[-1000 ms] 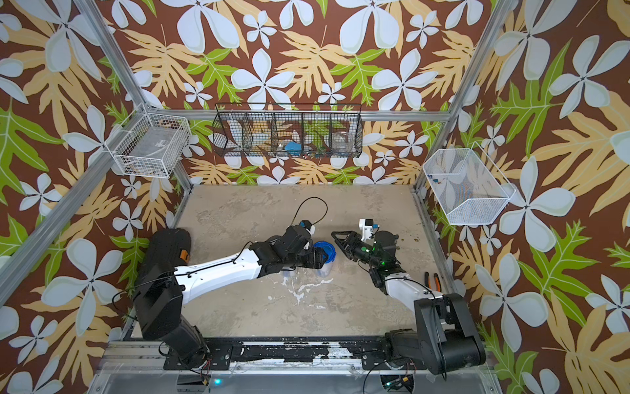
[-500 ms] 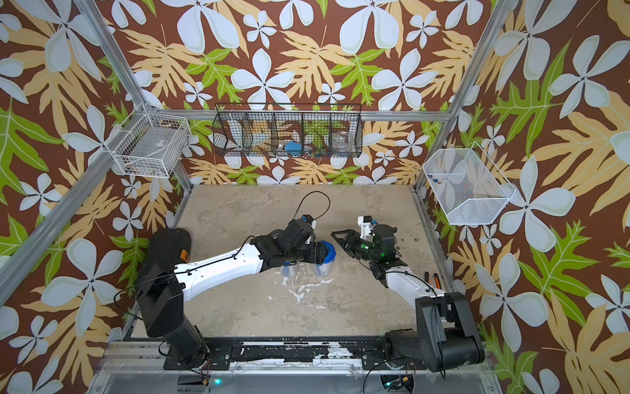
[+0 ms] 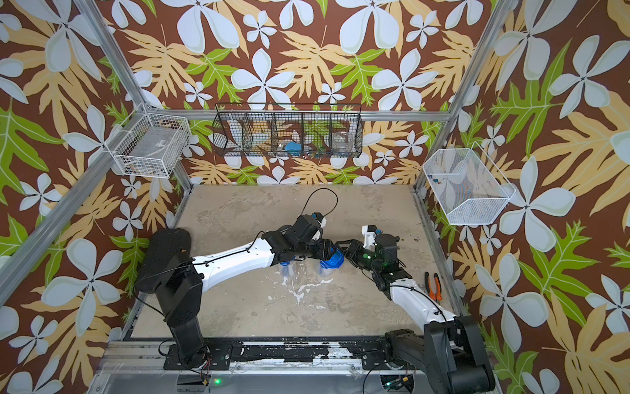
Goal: Take out toiletry kits
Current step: Unfasten the latch on the container.
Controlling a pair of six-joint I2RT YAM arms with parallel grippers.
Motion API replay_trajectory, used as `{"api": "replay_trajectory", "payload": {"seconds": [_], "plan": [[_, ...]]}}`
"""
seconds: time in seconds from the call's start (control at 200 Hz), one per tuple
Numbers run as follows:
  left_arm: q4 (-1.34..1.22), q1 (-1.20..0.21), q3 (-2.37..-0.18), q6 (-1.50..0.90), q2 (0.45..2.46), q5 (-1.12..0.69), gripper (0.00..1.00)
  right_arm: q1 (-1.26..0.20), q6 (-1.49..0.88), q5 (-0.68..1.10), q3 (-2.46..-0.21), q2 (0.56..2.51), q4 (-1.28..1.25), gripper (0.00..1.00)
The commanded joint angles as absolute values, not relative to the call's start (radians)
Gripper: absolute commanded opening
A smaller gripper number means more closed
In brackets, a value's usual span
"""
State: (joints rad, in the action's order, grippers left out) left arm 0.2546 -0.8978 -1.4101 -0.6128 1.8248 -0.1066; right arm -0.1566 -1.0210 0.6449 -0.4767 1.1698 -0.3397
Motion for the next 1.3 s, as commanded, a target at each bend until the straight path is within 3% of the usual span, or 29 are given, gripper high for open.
{"api": "replay_trajectory", "payload": {"seconds": [0.0,0.165,0.27,0.5,0.931,1.121,1.296], "plan": [[0.242,-0.899,-1.394,-0.64,1.824,-0.127,0.62,-0.156,-0.997,0.603,-0.472,1.155,-0.296,0.46],[0.241,-0.899,-1.352,-0.647,1.809,-0.098,0.61,-0.156,-0.988,0.67,-0.498,1.201,-0.337,0.38],[0.239,-0.899,-1.339,-0.643,1.804,-0.088,0.62,-0.156,-0.971,0.717,-0.549,1.246,-0.33,0.38],[0.247,-0.871,-1.341,-0.618,1.819,-0.063,0.65,-0.156,-0.942,0.706,-0.586,1.268,-0.275,0.49],[0.239,-0.851,-1.447,-0.587,1.915,-0.13,0.65,-0.157,-0.958,0.674,-0.557,1.191,-0.234,0.48],[0.281,-0.848,-1.472,-0.592,1.858,-0.067,0.74,-0.157,-0.923,0.653,-0.579,1.21,-0.178,0.49],[0.313,-0.848,-1.453,-0.605,1.798,-0.058,0.75,-0.166,-0.929,0.658,-0.571,1.212,-0.201,0.52]]}}
